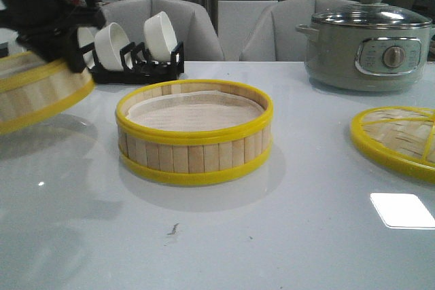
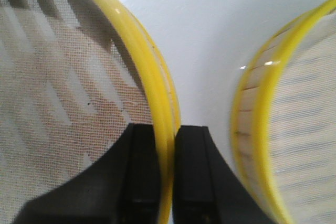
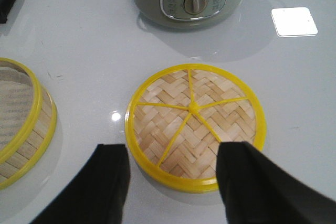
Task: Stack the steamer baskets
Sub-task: 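Lift the basket with the left gripper and carry it over the centre basket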
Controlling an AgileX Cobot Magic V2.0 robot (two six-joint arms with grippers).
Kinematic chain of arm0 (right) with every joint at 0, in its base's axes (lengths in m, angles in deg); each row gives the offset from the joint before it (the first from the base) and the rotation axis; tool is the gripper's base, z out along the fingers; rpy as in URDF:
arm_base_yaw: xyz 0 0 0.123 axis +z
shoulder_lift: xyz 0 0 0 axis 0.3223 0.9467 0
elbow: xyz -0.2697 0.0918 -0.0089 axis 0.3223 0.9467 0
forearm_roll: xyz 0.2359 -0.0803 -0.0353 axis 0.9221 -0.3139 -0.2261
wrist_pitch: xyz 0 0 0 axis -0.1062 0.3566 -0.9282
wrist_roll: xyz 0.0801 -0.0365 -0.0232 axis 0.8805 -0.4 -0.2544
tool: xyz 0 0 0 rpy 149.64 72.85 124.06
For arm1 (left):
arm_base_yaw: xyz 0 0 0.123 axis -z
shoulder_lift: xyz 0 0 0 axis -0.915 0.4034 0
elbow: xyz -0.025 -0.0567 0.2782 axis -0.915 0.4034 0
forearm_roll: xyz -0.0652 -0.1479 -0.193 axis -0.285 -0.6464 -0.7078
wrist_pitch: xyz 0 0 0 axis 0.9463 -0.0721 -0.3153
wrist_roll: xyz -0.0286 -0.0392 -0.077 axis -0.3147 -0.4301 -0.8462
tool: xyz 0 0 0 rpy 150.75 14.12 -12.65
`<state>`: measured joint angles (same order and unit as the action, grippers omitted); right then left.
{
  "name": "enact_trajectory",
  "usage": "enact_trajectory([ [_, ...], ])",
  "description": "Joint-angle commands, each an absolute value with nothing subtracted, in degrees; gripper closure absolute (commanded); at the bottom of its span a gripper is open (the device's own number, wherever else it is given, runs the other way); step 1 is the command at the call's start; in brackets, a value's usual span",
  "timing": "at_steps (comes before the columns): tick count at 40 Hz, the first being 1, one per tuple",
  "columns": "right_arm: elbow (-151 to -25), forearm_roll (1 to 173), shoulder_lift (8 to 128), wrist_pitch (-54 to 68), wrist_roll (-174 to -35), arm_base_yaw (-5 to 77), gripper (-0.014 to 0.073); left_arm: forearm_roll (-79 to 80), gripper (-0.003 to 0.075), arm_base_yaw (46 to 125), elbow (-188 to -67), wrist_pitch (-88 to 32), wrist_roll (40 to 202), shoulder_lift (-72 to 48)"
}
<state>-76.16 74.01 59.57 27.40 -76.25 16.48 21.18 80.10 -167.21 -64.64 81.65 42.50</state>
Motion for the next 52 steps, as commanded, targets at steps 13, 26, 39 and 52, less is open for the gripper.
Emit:
enact_trajectory([
  [13,-78.45,73.79,59.22,23.01,-76.58,16.43,0.0109,23.78,0.0632,99.63,-180.14,-67.17,81.64,39.05],
  [26,-78.45,73.81,59.22,23.14,-76.58,16.43,0.0109,29.69,0.0632,112.75,-180.14,-67.44,81.53,43.06],
  [39,-78.45,73.81,59.22,23.42,-76.58,16.43,0.0109,32.74,0.0632,112.82,-180.14,-67.44,80.97,45.07],
  [52,-78.45,73.81,59.22,23.42,-76.58,16.43,0.0109,32.76,0.0632,112.1,-180.14,-67.44,80.97,45.1],
])
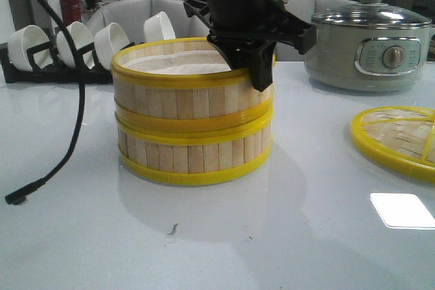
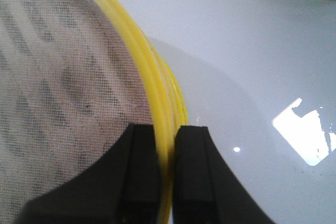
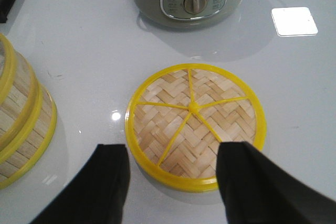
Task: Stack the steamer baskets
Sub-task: 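Lift the basket with the left gripper and carry it over the centre basket, then lower the held basket onto the centre basket and open the left gripper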
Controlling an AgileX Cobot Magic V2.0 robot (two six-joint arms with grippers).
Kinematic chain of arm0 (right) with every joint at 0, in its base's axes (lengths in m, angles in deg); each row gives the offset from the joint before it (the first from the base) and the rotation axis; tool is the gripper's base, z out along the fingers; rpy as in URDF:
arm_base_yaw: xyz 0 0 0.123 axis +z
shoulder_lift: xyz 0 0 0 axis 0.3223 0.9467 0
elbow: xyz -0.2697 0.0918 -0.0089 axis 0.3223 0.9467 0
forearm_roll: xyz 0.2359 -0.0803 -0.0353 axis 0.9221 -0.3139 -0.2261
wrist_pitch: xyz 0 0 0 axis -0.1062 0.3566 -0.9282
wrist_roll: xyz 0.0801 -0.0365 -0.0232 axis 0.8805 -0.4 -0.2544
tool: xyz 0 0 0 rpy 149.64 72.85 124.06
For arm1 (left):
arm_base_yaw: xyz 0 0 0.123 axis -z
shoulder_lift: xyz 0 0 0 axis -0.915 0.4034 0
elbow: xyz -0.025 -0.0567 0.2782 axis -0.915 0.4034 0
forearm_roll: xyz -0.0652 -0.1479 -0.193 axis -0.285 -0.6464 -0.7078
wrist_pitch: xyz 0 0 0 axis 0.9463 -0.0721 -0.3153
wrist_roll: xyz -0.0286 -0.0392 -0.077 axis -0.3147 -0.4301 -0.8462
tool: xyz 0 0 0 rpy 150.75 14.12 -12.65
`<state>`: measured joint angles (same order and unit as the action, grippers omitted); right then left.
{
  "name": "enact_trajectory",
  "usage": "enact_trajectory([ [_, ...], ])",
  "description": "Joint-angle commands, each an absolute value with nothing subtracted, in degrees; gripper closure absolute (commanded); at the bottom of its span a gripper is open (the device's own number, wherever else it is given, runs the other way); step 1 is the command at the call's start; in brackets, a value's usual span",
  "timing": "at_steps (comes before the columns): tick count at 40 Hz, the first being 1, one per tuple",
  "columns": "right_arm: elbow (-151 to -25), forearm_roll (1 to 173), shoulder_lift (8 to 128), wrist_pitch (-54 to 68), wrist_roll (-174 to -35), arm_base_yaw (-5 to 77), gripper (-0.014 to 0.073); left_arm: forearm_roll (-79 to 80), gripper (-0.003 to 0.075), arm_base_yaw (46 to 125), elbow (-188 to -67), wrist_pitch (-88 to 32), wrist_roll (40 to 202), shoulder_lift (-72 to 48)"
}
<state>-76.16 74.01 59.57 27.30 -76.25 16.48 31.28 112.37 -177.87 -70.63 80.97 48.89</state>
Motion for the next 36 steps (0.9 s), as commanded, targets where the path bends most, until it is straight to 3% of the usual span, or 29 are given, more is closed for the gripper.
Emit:
enact_trajectory([
  [1,-78.45,73.81,59.22,23.42,-76.58,16.43,0.0109,32.76,0.0633,112.1,-180.03,-67.34,80.97,45.1],
  [36,-78.45,73.81,59.22,23.47,-76.58,16.43,0.0109,32.87,0.0633,112.1,-180.03,-70.16,80.97,47.34],
])
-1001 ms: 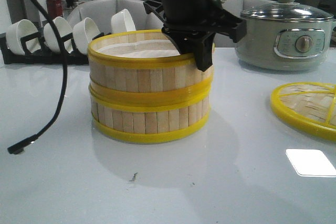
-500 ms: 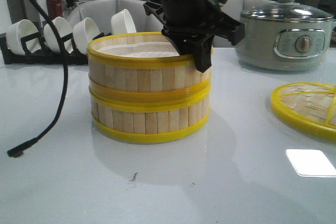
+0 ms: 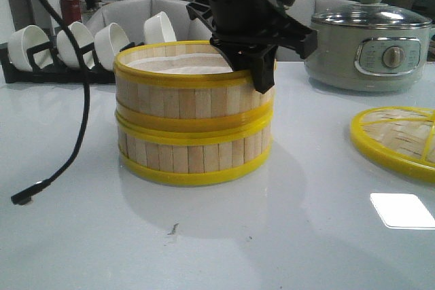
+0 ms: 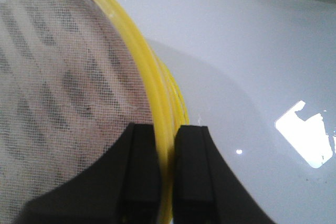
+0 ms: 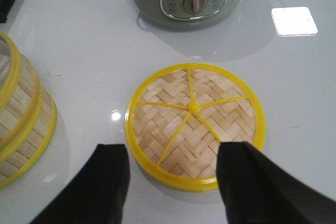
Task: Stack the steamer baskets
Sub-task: 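Lower the held basket onto the centre basket and open the left gripper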
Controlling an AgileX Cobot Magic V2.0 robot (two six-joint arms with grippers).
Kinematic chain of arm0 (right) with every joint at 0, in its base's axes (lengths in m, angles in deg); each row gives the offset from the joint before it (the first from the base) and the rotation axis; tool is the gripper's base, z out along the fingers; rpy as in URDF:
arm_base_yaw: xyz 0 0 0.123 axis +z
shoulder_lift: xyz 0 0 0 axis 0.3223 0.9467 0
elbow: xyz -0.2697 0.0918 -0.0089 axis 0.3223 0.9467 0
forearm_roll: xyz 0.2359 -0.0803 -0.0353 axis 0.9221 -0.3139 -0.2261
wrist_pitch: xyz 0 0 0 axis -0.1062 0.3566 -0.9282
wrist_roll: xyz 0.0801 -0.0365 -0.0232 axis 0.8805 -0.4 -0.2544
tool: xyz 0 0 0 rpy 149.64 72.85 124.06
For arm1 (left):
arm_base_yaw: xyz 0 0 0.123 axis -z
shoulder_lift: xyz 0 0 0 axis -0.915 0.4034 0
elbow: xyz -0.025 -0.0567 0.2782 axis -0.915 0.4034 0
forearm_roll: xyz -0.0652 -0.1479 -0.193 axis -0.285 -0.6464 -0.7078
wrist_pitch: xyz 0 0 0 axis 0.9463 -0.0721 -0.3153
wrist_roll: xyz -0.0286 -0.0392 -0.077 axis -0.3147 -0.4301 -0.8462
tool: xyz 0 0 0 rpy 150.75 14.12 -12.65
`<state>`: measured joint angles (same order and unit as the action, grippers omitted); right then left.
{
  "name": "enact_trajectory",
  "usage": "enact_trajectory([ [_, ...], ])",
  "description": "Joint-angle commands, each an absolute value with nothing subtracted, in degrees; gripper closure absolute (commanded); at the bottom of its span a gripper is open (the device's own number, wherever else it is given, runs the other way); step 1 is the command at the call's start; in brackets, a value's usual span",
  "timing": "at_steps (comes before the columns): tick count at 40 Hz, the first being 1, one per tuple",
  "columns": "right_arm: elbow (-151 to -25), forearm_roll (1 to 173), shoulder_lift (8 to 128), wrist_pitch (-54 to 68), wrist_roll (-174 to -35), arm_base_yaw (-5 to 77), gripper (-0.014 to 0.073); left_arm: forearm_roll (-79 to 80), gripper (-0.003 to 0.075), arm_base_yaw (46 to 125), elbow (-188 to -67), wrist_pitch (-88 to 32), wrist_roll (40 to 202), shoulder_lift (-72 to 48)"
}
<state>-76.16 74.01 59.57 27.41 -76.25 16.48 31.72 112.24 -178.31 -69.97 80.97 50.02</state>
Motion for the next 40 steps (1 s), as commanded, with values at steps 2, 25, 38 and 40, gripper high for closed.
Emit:
enact_trajectory([
  [2,-78.45,73.81,59.22,23.47,-76.58,16.43,0.0109,32.87,0.0633,112.1,-180.03,-70.58,80.97,47.34],
  [25,-78.45,73.81,59.22,23.47,-76.58,16.43,0.0109,31.79,0.0633,112.1,-180.03,-73.55,80.97,47.24],
  [38,-78.45,73.81,59.22,23.47,-76.58,16.43,0.0109,30.48,0.0632,112.1,-180.03,-72.97,80.97,47.24],
  [40,-78.45,73.81,59.22,23.47,-76.58,16.43,0.0109,30.48,0.0632,112.1,-180.03,-72.63,80.97,47.24],
])
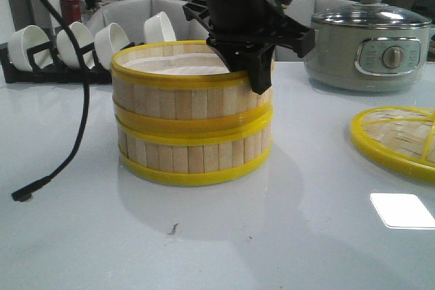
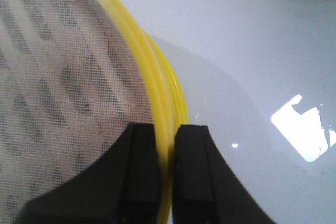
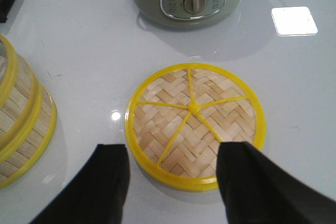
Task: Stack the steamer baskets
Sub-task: 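Lower the held basket onto the centre basket and open the left gripper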
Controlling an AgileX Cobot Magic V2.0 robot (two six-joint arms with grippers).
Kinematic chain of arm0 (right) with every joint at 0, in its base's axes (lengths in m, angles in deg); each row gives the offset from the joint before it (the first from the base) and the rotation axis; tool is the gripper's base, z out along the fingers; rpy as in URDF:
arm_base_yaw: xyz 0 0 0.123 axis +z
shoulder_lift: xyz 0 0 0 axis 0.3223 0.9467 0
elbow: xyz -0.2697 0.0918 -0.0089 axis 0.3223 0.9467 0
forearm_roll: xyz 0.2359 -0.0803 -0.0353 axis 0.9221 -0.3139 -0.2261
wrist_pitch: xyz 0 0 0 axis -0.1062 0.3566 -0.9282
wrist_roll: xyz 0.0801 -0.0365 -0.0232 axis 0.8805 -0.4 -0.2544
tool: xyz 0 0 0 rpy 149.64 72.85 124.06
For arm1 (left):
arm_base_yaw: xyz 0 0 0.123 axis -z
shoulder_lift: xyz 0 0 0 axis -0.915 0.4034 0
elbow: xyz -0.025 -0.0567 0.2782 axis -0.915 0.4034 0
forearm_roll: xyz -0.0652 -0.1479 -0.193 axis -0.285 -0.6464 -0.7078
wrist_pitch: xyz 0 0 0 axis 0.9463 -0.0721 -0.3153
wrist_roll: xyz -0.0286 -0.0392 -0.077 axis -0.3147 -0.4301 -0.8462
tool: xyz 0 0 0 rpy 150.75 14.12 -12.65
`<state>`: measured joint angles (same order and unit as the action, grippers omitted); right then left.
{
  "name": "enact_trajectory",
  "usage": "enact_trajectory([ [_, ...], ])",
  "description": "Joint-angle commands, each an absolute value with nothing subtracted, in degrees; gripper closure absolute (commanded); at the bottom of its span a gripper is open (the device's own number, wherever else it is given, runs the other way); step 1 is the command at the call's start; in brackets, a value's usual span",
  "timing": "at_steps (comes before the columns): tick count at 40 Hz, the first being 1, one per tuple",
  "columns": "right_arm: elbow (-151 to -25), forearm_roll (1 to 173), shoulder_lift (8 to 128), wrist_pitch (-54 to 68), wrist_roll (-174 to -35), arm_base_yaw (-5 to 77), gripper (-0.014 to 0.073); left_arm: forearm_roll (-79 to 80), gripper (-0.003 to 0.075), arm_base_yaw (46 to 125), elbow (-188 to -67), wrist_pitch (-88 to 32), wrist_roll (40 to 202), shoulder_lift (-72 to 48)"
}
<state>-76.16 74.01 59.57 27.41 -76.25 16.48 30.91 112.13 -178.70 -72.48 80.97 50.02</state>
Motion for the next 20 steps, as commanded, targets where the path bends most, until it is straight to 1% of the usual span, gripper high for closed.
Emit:
enact_trajectory([
  [1,-78.45,73.81,59.22,23.47,-76.58,16.43,0.0109,30.48,0.0632,112.1,-180.03,-72.44,80.97,47.24],
  [7,-78.45,73.81,59.22,23.47,-76.58,16.43,0.0109,30.48,0.0622,112.1,-180.03,-71.99,80.35,47.24],
  [9,-78.45,73.81,59.22,23.47,-76.58,16.43,0.0109,30.34,0.0595,112.1,-180.03,-71.99,80.35,47.24],
  [12,-78.45,73.81,59.22,23.47,-76.58,16.43,0.0109,30.34,0.0532,112.1,-180.03,-71.99,80.35,47.24],
  [16,-78.45,73.81,59.22,23.47,-76.58,16.43,0.0109,30.34,0.0427,112.1,-180.03,-72.19,79.87,47.24],
  [20,-78.45,73.81,59.22,23.42,-76.58,16.43,0.0109,30.34,0.0381,112.1,-180.03,-72.32,79.78,47.24],
])
